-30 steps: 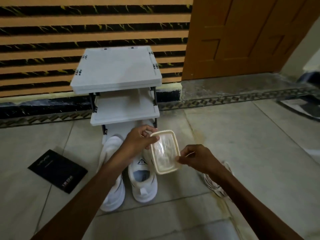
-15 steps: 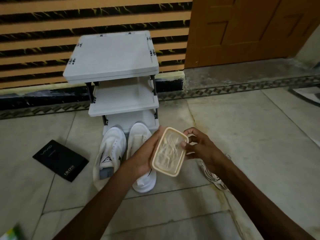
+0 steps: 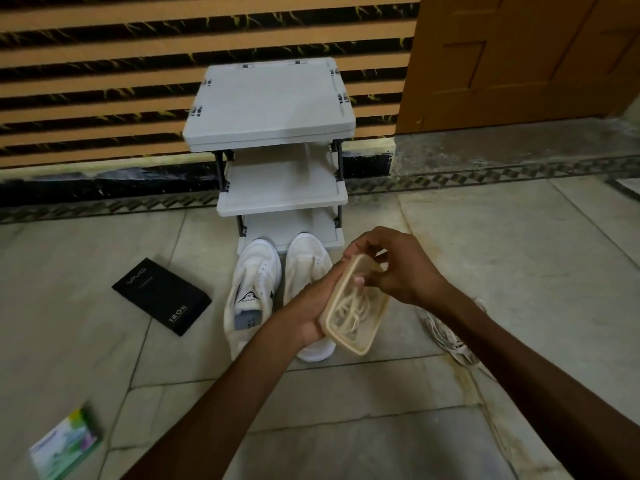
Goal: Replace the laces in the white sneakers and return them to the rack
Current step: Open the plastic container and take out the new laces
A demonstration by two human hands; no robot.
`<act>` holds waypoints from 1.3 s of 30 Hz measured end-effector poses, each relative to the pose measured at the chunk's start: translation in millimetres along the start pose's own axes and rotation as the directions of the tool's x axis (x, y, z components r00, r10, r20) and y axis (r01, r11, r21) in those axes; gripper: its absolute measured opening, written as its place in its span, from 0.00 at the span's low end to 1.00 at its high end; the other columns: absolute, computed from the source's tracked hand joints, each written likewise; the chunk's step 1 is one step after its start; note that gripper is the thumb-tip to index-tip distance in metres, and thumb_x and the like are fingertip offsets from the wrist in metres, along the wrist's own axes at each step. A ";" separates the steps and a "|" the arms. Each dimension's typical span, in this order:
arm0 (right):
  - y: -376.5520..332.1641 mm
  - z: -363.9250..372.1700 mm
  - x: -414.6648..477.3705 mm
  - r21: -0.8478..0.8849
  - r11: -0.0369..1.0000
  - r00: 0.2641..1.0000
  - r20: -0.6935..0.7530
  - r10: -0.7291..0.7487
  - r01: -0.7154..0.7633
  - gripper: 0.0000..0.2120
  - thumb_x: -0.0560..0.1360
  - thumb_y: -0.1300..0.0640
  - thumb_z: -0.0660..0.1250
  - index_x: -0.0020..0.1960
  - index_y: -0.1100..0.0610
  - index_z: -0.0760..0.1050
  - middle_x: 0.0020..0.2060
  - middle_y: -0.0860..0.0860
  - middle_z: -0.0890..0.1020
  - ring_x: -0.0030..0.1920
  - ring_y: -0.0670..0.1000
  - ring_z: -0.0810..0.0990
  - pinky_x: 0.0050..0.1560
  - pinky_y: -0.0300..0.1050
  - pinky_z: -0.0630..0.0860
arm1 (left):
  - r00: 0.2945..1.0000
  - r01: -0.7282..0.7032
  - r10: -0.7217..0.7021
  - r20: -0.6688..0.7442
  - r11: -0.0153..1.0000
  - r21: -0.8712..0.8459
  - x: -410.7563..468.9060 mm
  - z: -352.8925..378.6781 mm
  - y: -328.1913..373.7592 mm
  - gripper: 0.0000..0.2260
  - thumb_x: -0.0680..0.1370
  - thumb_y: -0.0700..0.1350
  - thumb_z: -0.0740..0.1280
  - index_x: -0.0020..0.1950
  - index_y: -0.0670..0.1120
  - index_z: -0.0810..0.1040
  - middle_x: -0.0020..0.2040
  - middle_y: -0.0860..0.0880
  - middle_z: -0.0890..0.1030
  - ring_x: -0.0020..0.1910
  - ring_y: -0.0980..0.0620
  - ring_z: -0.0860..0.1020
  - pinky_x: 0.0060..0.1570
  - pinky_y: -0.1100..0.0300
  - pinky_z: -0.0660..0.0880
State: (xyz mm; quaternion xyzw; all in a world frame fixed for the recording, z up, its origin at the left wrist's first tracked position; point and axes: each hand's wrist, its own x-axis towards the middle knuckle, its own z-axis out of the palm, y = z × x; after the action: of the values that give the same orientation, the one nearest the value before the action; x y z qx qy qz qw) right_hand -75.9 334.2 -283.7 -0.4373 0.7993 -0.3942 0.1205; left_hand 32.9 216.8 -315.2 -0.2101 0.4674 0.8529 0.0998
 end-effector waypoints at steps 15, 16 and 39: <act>-2.3 0.7 -4.8 0.119 0.968 0.973 -0.049 0.228 -0.221 0.20 0.57 0.56 0.83 0.45 0.51 0.80 0.39 0.44 0.82 0.41 0.44 0.80 0.37 0.28 0.74 | 0.990 0.024 -0.032 -0.134 0.998 -0.065 1.1 -21.0 2.7 0.29 0.78 0.65 0.59 0.67 0.44 0.75 0.61 0.39 0.80 0.62 0.41 0.78 0.66 0.46 0.71; 0.5 1.6 -5.5 0.121 0.963 0.966 -0.065 0.251 -0.242 0.20 0.56 0.56 0.84 0.45 0.52 0.81 0.38 0.45 0.83 0.39 0.45 0.81 0.36 0.29 0.75 | 0.988 0.026 -0.032 -0.148 0.999 -0.041 1.8 -20.9 3.0 0.29 0.78 0.65 0.59 0.66 0.44 0.75 0.59 0.39 0.81 0.59 0.42 0.79 0.63 0.47 0.74; 9.9 -37.5 -28.9 0.457 0.876 0.973 0.224 0.055 -0.155 0.10 0.68 0.68 0.75 0.40 0.64 0.74 0.34 0.54 0.80 0.37 0.52 0.80 0.42 0.45 0.80 | 0.946 -0.055 0.033 -0.322 0.997 -0.061 16.1 -45.0 22.3 0.28 0.79 0.64 0.56 0.62 0.43 0.77 0.61 0.38 0.79 0.58 0.39 0.78 0.61 0.44 0.74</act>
State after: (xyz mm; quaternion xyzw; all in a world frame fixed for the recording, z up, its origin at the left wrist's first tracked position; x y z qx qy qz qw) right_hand -85.0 379.8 -270.7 -0.3886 0.6853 -0.5227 0.3257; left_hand 22.3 166.5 -327.0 -0.3386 0.4522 0.8251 -0.0037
